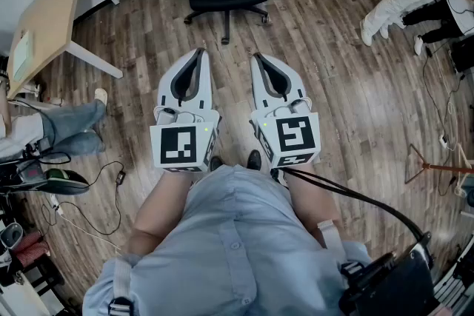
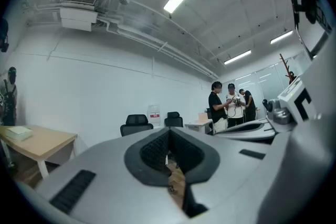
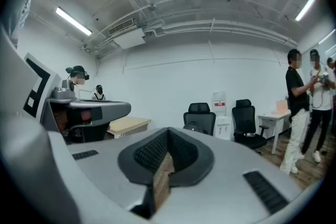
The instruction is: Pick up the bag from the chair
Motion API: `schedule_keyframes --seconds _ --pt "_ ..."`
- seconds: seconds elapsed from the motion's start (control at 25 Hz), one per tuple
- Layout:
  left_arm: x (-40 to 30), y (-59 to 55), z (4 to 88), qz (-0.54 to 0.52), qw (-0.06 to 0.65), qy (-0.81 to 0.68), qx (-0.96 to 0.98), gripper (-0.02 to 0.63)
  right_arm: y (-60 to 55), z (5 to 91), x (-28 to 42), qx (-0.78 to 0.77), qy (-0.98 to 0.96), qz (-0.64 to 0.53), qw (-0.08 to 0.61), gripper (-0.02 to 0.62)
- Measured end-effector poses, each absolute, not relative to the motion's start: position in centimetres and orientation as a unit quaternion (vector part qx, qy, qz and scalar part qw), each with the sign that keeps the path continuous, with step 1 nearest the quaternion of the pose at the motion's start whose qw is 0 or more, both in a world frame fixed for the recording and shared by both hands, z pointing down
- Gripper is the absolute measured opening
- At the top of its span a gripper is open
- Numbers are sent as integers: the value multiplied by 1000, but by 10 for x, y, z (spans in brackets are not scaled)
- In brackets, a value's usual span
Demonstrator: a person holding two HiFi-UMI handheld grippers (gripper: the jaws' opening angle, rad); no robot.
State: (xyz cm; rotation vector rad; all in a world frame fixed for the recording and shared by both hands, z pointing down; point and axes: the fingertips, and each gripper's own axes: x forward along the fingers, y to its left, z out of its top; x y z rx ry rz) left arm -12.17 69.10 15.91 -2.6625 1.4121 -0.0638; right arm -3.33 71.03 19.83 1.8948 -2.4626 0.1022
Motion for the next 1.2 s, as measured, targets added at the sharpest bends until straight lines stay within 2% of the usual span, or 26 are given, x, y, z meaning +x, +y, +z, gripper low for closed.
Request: schedule_keyframes --seconds 0.4,0.68,1.2 --pt "-93 693 163 -27 66 479 -875 1 710 196 2 611 -791 22 10 0" --pt "-82 680 173 -39 56 489 -870 1 690 210 17 598 -800 57 15 0" --pt "-111 526 208 -27 23 502 -864 2 546 237 2 607 -793 46 22 0"
